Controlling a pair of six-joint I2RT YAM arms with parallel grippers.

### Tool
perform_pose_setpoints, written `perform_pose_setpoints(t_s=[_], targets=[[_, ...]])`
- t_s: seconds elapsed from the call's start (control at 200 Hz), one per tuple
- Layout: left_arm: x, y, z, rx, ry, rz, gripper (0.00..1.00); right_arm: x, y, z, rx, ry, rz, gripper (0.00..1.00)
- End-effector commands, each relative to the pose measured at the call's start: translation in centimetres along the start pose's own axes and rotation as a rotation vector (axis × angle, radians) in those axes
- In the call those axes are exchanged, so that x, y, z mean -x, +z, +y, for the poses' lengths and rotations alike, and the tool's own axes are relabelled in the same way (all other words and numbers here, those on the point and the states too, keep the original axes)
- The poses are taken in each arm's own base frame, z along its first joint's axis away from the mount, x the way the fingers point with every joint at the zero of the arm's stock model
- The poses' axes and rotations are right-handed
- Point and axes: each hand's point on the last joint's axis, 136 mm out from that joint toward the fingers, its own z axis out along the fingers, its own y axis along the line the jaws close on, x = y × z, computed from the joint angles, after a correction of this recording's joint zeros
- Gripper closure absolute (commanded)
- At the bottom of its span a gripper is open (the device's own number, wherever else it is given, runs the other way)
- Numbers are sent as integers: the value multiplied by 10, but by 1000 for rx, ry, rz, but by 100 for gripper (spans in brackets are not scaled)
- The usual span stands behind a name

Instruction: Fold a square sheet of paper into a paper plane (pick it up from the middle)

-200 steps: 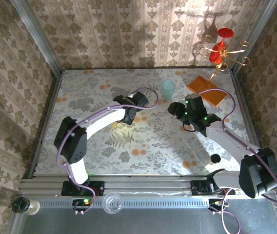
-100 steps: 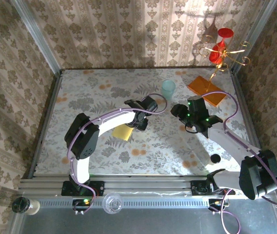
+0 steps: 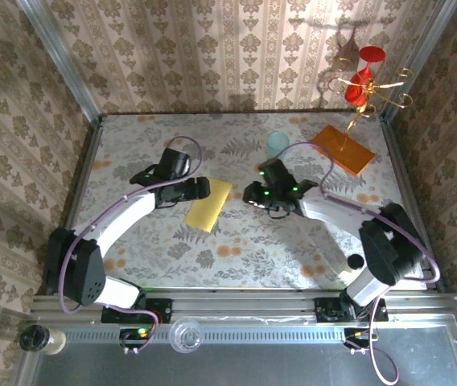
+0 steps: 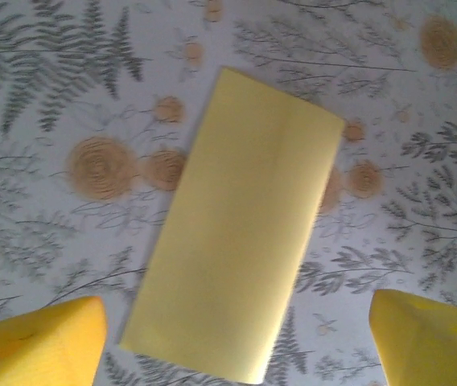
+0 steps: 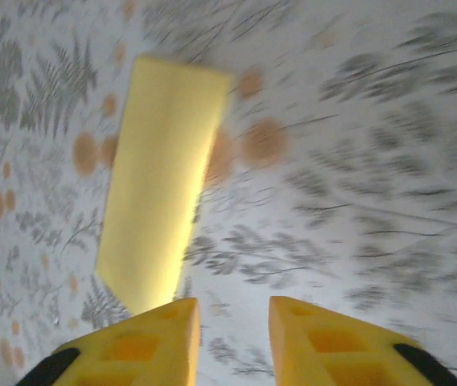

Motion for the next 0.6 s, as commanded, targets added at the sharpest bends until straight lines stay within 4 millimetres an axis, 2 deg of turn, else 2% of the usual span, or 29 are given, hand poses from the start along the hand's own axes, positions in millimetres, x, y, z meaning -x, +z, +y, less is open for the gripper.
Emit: perform_pose_setpoints(t_s=[0.0, 0.1, 0.23, 0.425, 0.595], targets=[[-1, -7, 16, -47, -99, -30, 7, -20, 23, 27, 21, -96, 83, 76], [-3, -11, 39, -55, -188, -62, 0, -30, 44, 42, 25, -130, 130, 79], [-9, -11, 58, -58, -255, -65, 0, -40, 67, 54, 25, -153, 182, 81], [-13, -9, 63, -50, -272, -50, 0, -49, 92, 59, -11, -184, 247, 81], [-14, -6, 64, -41, -288, -32, 0, -57, 108, 50, -56, -195, 304, 80]])
